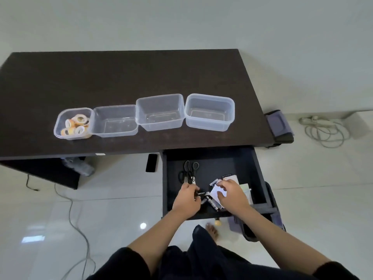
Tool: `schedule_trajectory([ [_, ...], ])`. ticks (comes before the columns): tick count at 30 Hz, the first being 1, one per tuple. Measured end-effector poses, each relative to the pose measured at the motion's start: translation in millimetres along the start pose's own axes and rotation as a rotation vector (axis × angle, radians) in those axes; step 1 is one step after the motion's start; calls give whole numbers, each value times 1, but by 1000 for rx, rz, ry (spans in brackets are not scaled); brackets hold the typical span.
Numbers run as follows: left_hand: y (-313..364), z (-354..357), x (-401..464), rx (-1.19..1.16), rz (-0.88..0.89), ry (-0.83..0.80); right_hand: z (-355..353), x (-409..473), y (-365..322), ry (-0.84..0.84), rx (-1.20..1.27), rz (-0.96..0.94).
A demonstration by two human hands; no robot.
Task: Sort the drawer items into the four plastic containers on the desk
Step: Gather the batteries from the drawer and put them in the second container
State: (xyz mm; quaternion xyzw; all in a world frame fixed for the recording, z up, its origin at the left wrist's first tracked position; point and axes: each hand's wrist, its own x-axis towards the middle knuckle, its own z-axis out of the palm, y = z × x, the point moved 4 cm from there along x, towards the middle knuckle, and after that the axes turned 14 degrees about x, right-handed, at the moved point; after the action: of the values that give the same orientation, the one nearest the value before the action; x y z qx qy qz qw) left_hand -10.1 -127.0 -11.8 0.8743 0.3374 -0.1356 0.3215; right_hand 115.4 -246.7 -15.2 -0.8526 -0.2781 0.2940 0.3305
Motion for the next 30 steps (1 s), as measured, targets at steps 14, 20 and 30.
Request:
schedule_trajectory([
  [14, 54, 67, 67, 135, -16, -217, -43, 43, 83, -331, -196, 192],
  [20, 68, 86, 81, 171, 8, -306, -37, 49, 91, -374, -202, 158],
  [30, 58, 79, 84, 247, -90, -151, -35, 62, 94, -316, 37, 212],
])
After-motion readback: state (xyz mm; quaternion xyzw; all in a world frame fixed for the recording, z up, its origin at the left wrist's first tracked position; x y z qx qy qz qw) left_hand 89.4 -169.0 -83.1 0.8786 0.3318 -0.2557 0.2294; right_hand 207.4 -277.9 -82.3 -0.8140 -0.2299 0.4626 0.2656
